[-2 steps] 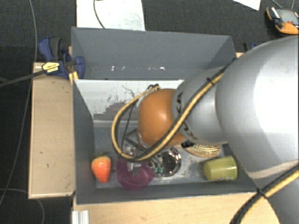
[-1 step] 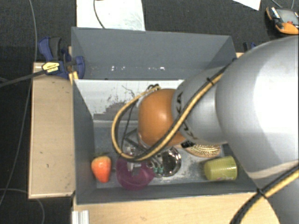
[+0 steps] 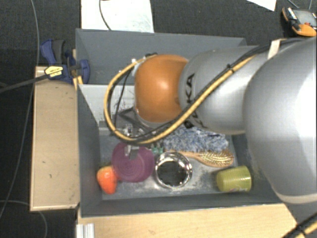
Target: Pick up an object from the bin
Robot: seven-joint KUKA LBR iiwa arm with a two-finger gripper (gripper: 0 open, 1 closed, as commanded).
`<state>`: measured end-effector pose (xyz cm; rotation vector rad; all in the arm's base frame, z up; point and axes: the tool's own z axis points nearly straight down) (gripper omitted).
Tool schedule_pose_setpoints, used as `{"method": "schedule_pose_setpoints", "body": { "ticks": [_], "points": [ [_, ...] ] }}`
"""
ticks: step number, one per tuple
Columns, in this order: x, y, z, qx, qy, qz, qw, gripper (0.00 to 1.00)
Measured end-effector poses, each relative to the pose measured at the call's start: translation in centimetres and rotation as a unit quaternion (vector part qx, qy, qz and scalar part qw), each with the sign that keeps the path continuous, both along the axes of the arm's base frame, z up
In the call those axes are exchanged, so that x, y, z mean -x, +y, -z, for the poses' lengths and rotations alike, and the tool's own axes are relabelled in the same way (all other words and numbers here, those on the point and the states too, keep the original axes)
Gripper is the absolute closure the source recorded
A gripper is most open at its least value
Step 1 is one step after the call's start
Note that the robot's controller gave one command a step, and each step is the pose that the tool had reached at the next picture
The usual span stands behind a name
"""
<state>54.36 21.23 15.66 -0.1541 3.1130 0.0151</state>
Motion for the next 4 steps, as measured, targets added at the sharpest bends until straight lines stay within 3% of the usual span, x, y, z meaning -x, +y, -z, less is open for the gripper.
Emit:
{"method": "schedule_pose_setpoints", "body": {
  "ticks": [1, 2, 3, 4],
  "points": [
    [1.3, -0.9, -0.3, 0.003, 0.0077, 0.004, 1.0, 1.0],
    [-1.0, -3.1, -0.3, 0.004, 0.0034, -0.097, 0.9953, 1.0],
    [1.5, -3.9, -10.9, 0.004, 0.0076, -0.052, 0.9986, 1.0],
    [0.7, -4.3, -2.2, 0.003, 0.0051, -0.019, 0.9998, 1.0]
  ]
}}
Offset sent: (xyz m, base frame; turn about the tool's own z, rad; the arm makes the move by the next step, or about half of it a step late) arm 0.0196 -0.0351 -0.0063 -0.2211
